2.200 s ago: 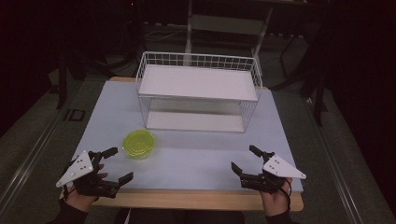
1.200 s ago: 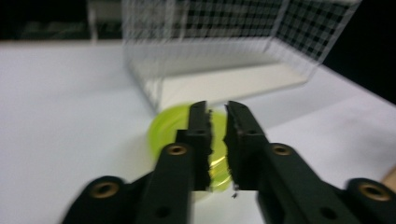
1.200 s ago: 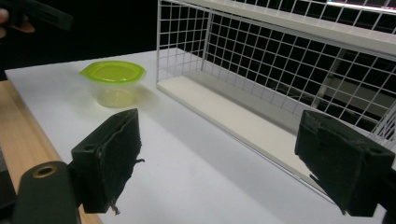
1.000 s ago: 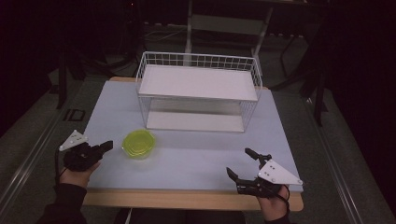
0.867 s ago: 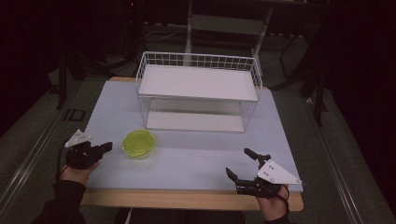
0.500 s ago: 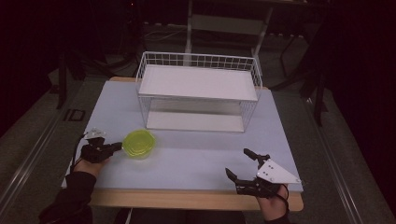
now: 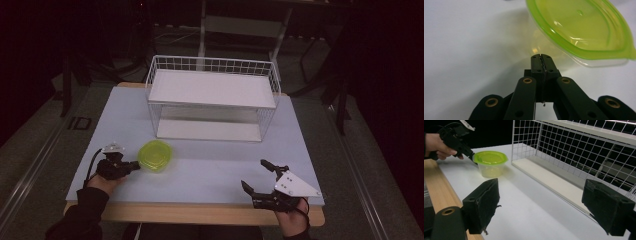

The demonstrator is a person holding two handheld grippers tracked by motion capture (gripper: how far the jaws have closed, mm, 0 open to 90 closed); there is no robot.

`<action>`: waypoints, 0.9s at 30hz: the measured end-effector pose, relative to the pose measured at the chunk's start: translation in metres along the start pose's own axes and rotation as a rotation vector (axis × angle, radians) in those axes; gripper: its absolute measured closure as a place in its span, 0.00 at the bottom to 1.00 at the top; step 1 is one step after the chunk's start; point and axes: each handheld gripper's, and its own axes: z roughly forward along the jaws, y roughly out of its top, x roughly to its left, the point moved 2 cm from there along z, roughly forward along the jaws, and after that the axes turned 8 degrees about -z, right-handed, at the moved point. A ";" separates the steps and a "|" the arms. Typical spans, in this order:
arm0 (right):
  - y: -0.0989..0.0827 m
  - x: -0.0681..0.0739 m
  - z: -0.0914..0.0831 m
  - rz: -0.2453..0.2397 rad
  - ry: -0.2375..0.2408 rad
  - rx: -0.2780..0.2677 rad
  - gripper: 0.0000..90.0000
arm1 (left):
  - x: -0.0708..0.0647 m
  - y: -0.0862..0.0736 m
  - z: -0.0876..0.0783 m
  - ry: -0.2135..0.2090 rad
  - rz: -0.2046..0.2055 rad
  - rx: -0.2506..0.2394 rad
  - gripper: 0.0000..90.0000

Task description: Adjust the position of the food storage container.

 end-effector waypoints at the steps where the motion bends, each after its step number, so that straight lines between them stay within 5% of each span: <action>1: 0.000 0.000 0.000 -0.001 -0.002 0.000 0.16 | -0.003 -0.001 0.001 -0.020 0.011 0.006 1.00; 3: 0.000 0.000 0.000 0.001 0.000 -0.001 0.16 | -0.009 -0.002 0.002 -0.020 0.045 0.030 1.00; 7: 0.000 0.000 0.000 0.000 0.001 -0.002 0.16 | -0.009 -0.002 0.004 0.028 0.039 0.037 1.00; 10: 0.000 0.000 -0.001 -0.001 -0.002 -0.002 0.16 | -0.006 0.001 0.003 0.051 0.018 0.004 1.00; 11: 0.000 0.000 -0.001 0.001 0.000 -0.005 0.16 | -0.004 0.006 0.001 0.056 -0.003 -0.041 1.00; 13: 0.001 0.000 -0.001 -0.002 0.000 -0.004 0.16 | -0.004 0.008 0.001 0.061 0.008 -0.063 1.00; 22: 0.000 -0.001 -0.001 0.002 0.002 -0.005 0.16 | -0.015 0.007 0.011 0.017 0.005 -0.023 1.00; 27: 0.001 0.000 0.000 -0.002 0.001 -0.001 0.16 | -0.038 0.006 0.025 -0.041 0.028 0.016 1.00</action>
